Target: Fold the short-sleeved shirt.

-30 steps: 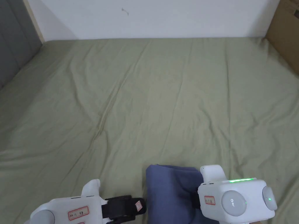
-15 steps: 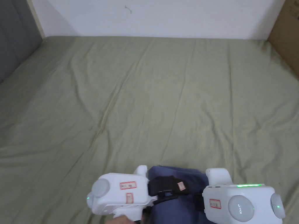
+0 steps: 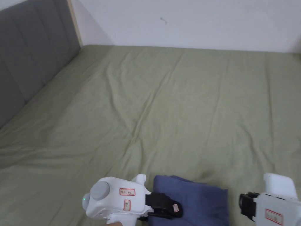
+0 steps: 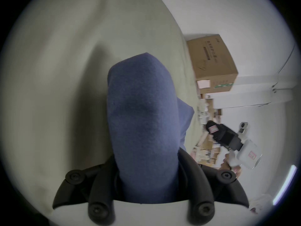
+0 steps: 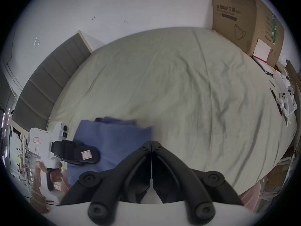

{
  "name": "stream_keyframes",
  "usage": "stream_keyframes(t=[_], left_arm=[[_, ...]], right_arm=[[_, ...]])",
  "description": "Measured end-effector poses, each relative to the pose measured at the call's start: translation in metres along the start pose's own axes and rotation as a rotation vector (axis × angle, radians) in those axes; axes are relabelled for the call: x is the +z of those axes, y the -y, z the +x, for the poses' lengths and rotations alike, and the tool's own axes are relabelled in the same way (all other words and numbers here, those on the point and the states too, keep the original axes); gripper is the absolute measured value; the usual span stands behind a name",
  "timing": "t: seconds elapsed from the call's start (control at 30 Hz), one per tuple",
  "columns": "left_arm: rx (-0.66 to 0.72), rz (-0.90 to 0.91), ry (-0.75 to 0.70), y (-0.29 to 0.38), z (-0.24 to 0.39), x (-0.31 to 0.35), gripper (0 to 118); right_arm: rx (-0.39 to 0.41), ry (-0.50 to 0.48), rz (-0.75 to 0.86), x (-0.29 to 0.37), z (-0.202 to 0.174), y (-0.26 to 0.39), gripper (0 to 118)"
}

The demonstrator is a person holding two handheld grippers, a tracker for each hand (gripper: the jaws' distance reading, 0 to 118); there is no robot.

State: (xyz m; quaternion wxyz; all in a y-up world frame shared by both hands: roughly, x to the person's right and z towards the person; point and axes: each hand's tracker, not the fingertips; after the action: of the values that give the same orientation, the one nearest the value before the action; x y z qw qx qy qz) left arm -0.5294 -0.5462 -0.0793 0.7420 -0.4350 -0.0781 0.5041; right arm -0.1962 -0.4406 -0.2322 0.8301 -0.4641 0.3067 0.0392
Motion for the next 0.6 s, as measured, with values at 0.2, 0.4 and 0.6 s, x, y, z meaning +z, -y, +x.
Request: stream_keyframes(t=[0.2,0.4,0.6], left_arm=[[-0.074,0.081,-0.333,-0.049,-0.029,0.119,30],[-0.13,0.115,-0.773,-0.095,-0.048,0.209,30],[-0.151,0.079,-1.058,-0.114,-0.069,0.234,40]], right_arm=[[-0.015,0.021,0.064,-0.002,-0.001,-0.008,1],[-0.029,0.025,0.033,-0.016,-0.002,-0.008,1],[-0.02,0.031,-0.01,-0.025,-0.008,-0.005,1]])
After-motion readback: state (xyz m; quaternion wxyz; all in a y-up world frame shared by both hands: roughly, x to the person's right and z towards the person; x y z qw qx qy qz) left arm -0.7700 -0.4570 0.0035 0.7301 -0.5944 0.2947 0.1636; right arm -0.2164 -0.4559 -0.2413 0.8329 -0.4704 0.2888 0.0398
